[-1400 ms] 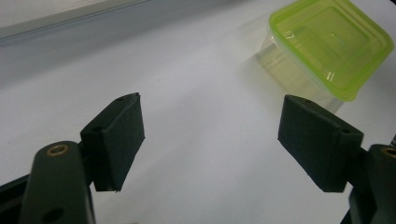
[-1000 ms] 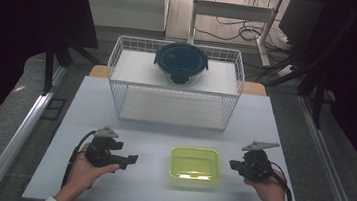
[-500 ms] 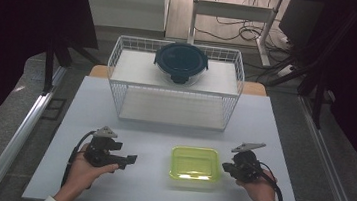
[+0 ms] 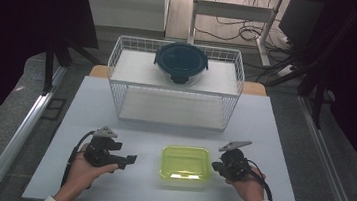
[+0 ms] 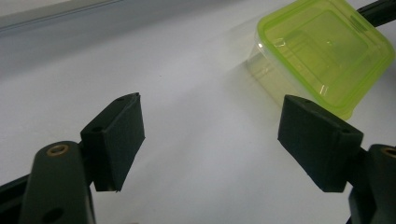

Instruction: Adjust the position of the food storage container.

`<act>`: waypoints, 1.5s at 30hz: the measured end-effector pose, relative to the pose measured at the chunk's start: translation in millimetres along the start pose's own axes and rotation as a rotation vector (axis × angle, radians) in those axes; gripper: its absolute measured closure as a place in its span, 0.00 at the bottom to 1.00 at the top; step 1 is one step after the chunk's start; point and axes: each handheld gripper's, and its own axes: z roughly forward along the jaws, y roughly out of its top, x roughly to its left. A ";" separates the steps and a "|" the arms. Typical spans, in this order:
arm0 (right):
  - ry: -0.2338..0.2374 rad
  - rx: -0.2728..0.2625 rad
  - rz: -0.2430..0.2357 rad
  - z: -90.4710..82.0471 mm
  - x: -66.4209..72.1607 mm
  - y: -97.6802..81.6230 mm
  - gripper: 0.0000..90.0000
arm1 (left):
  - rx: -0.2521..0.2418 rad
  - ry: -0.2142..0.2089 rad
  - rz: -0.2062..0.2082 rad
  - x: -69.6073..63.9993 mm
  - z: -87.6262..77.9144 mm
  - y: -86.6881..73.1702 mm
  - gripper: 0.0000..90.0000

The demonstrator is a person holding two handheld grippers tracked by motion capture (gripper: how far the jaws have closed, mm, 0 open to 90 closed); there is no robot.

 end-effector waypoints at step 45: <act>0.054 -0.229 0.085 -24.8 5.2 -9.3 0.96 | 0.000 0.004 -0.013 3.6 0.6 -0.8 0.25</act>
